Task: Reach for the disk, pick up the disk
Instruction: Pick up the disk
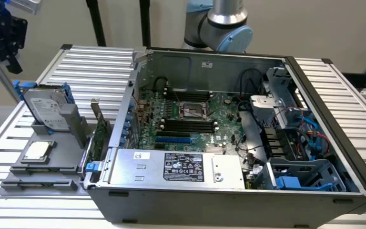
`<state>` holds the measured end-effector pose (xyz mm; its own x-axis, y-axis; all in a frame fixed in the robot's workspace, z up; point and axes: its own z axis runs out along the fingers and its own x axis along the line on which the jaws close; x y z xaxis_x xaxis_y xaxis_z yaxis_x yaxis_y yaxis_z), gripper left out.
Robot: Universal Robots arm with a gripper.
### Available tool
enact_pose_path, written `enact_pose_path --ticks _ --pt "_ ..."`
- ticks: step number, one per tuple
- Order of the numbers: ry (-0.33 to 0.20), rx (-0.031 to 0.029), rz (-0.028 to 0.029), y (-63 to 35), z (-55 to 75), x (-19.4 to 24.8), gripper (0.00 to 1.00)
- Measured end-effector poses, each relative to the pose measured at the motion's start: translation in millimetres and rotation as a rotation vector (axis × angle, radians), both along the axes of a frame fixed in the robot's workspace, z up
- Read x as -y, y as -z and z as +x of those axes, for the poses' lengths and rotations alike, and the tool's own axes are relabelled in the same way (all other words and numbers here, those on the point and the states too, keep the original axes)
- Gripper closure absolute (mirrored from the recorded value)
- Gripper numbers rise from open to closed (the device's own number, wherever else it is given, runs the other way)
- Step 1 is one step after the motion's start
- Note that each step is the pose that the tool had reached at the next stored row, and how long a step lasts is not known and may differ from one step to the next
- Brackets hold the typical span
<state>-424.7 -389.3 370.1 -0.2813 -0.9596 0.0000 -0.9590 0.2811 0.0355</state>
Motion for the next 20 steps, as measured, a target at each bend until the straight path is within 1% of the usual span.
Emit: enact_pose_path --ticks 6,8,10,13,14,15,17,20 --pt "-0.108 0.0007 0.0000 0.0 0.0 0.0 0.89" --pt "-0.134 0.0031 -0.0001 0.1 0.0 -0.2 0.89" --pt "-0.155 0.0105 -0.0007 0.1 0.0 -0.7 0.89" --pt "-0.182 0.0289 -0.0019 0.6 0.0 -1.6 0.89" --pt "-0.193 0.0330 -0.0020 1.3 0.1 -2.0 0.89" --pt "-0.205 0.0355 -0.0021 2.0 0.0 -2.6 0.89" --pt "-0.227 0.0368 -0.0018 3.4 -0.1 -3.7 0.89" --pt "-0.254 0.0367 -0.0015 4.9 0.0 -5.9 0.89"
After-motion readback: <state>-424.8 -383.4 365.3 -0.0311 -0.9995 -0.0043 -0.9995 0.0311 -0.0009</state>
